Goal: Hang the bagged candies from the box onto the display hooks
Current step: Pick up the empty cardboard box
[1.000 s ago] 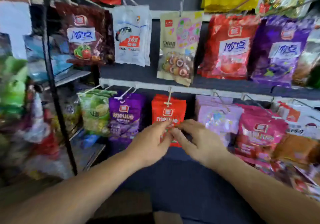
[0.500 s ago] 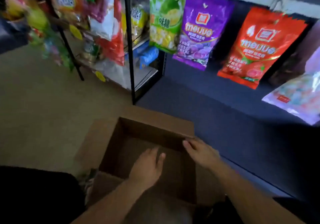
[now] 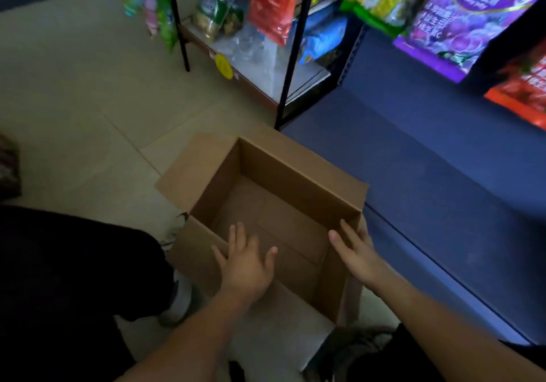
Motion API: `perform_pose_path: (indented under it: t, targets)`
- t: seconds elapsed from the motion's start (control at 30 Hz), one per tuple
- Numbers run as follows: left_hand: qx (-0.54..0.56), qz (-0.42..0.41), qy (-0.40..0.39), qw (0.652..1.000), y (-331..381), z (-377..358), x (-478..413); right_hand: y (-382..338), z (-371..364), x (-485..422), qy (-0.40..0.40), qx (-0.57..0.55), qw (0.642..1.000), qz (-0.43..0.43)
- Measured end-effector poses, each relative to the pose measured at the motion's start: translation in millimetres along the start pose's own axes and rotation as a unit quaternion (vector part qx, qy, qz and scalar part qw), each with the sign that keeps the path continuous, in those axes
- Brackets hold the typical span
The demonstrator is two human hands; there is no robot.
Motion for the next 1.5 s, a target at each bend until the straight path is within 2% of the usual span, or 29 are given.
perform_pose_path:
  t: [0.13,0.27,0.37,0.43,0.53,0.63,0.8,0.9,1.03,1.17,1.23,1.33,1.4,1.5]
  targets:
    - [0.068,0.052,0.121,0.989,-20.0,16.4,5.3,-17.1,17.3,-8.5,0.079,0.157,0.984,0.028]
    - [0.128,0.162,0.087,0.975,-14.0,11.0,29.1,-56.2,42.8,-33.6,0.14,0.234,0.961,0.05]
    - [0.158,0.202,0.057,0.965,-8.3,2.5,31.0,-86.2,30.4,-42.6,0.114,0.26,0.952,0.113]
    - [0.168,0.21,0.028,0.963,-2.8,-4.9,28.6,-92.5,22.0,-51.2,0.098,0.271,0.95,0.118]
    - [0.199,0.231,0.001,0.953,1.4,-13.8,24.3,-96.8,21.3,-70.4,0.098,0.263,0.957,0.073]
    - [0.217,0.213,-0.004,0.953,-12.4,-16.3,12.8,-96.9,15.8,-83.5,0.099,0.243,0.965,0.028]
    - [0.259,0.192,0.031,0.946,-45.2,-4.4,-3.7,-128.0,11.6,-74.6,0.123,0.247,0.96,0.045]
    - [0.234,0.198,0.098,0.947,-75.6,17.6,-5.8,-151.6,2.0,-68.5,0.103,0.247,0.96,0.081]
    - [0.2,0.255,0.143,0.935,-125.2,48.4,-0.8,-167.1,-29.1,-60.7,0.038,0.21,0.969,0.124]
    - [0.23,0.266,0.155,0.923,-142.6,61.6,6.0,-179.9,-55.5,-54.5,-0.04,0.1,0.99,0.087]
    - [0.254,0.259,0.157,0.919,-141.6,60.3,4.8,-183.4,-64.5,-62.8,-0.078,0.043,0.991,0.101]
    - [0.273,0.258,0.155,0.914,-142.0,58.4,-2.7,-190.2,-72.7,-85.8,-0.095,0.017,0.989,0.116]
    - [0.297,0.26,0.17,0.903,-146.8,61.3,-13.1,-210.1,-75.2,-76.3,-0.106,0.006,0.987,0.118]
    - [0.344,0.285,0.235,0.863,-166.8,77.8,-33.4,-243.8,-82.6,-70.3,-0.094,0.02,0.987,0.13]
Point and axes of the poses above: each hand's wrist, its own x-axis away from the middle knuckle, its own z-axis out of the back of the hand, y = z × x, the point moved 2 cm from there along -x, towards the middle knuckle, and after that the axes turned 14 degrees about -z, right-handed, at the moved point
